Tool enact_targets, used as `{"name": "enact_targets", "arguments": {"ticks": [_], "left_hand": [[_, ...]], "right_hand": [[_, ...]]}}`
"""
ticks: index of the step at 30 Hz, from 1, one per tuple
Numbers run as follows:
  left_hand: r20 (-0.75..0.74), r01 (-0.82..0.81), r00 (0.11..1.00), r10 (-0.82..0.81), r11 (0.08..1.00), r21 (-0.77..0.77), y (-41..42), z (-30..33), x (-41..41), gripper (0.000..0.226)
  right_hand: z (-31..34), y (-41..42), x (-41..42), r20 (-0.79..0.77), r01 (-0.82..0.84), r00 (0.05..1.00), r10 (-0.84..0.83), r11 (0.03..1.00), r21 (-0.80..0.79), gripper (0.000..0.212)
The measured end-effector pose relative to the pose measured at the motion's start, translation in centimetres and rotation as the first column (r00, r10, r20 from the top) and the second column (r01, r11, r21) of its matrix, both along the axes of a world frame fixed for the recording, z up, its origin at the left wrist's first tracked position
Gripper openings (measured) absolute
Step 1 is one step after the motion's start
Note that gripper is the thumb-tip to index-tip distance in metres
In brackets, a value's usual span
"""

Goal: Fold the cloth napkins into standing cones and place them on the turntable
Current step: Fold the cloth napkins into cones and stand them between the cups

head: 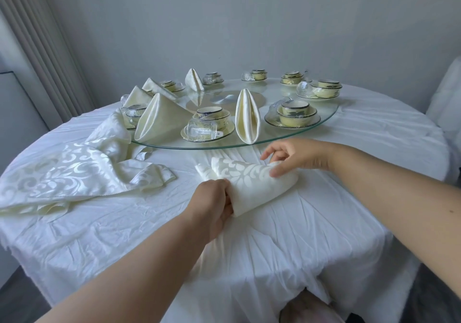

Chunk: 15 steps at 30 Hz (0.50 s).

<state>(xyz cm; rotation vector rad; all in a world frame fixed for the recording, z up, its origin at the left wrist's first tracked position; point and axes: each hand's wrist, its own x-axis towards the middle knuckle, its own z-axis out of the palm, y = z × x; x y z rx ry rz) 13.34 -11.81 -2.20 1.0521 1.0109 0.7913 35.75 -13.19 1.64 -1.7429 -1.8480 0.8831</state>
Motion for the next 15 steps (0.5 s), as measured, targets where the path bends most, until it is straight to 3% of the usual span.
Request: {"name": "enact_targets", "arguments": {"ticks": [5,9,15], "left_hand": [[-0.005,-0.104,0.995,0.104,0.994,-0.040,0.1,0.1,0.3,0.033],[-0.016,-0.152,0.988,0.151,0.985,-0.077,0.4,-0.3,0.4,0.033],[-0.082,-0.127,0.989,0.120,0.989,-0.080,3.4,2.3,0.5,0.015]], "right_hand": [[-1.3,0.6,-0.3,0.003,-0.055,0.998,0.055,0.998,0.017,0.067],[-2.0,0.9,0.5,-0.115,0.037,0.993,-0.032,0.999,0.040,0.047],[-2.1,1.3,-0.2,-0.045,0.013,0.999,-0.014,1.000,-0.014,0.033]]}}
